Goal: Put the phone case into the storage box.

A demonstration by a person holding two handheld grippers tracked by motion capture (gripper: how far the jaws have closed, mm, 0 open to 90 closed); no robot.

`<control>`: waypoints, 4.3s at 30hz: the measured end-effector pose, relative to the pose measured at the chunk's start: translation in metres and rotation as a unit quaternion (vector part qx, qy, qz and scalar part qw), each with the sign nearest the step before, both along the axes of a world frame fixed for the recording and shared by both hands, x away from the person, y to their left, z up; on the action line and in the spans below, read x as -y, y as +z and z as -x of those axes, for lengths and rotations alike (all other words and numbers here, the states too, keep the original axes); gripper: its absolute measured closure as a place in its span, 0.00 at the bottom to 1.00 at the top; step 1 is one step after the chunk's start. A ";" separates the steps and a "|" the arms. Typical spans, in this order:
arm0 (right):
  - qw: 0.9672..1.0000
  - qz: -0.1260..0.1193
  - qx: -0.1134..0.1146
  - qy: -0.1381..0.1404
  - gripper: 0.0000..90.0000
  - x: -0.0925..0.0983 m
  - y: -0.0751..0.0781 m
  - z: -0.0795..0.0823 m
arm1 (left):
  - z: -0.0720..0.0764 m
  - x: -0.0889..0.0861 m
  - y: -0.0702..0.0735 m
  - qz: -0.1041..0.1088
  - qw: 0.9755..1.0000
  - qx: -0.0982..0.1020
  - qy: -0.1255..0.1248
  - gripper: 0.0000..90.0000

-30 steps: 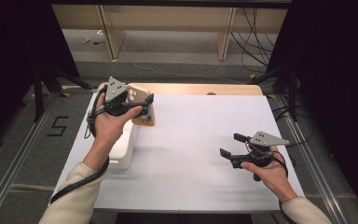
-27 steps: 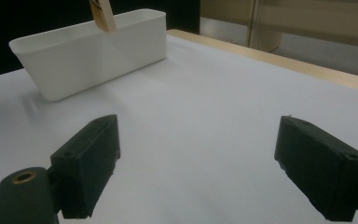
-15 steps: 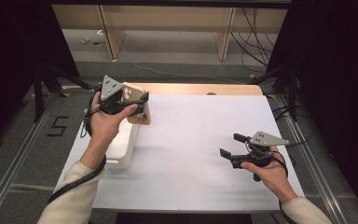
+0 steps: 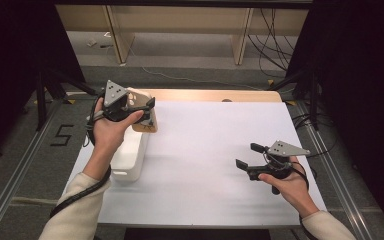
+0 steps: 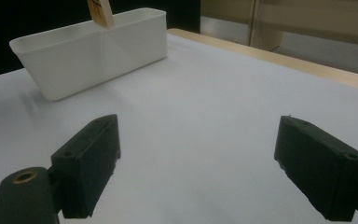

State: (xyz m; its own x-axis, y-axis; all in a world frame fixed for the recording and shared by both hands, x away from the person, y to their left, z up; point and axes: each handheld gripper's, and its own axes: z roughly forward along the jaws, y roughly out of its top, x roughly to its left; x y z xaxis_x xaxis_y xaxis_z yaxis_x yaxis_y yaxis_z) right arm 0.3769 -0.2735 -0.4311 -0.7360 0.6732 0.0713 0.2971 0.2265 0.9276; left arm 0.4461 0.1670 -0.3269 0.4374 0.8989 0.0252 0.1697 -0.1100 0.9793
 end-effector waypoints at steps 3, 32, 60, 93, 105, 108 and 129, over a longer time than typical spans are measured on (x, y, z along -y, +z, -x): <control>1.000 0.000 0.000 0.000 0.17 0.000 0.000 0.000 | 0.000 -0.002 0.000 0.001 1.000 0.000 0.004 0.13; 1.000 0.000 -0.002 0.000 0.17 0.000 0.000 0.000 | -0.004 -0.018 0.000 -0.007 1.000 -0.001 0.026 0.13; 1.000 0.000 -0.001 0.001 0.17 -0.001 -0.001 0.000 | -0.009 -0.024 -0.005 -0.017 0.999 -0.002 0.035 0.13; 1.000 -0.001 -0.001 0.002 0.17 -0.001 -0.001 0.000 | -0.012 -0.031 -0.010 -0.024 0.999 -0.008 0.044 0.13; 1.000 0.000 -0.002 0.002 0.17 -0.001 -0.001 0.000 | -0.015 -0.032 -0.014 -0.026 0.999 -0.011 0.044 0.13; 1.000 -0.001 -0.002 0.001 0.17 0.000 -0.001 0.000 | -0.016 -0.032 -0.014 -0.024 0.999 -0.010 0.045 0.13; 1.000 -0.003 -0.003 -0.001 0.17 0.000 -0.002 -0.001 | -0.024 -0.034 -0.021 -0.022 0.999 -0.017 0.044 0.13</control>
State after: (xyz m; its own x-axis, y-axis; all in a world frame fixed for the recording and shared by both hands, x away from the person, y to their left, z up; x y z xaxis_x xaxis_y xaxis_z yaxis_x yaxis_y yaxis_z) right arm 0.3780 -0.2731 -0.4329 -0.7336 0.6749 0.0800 0.3041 0.2208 0.9267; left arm 0.4702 0.2011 -0.3478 0.3580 0.9323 0.0522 0.2129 -0.1360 0.9676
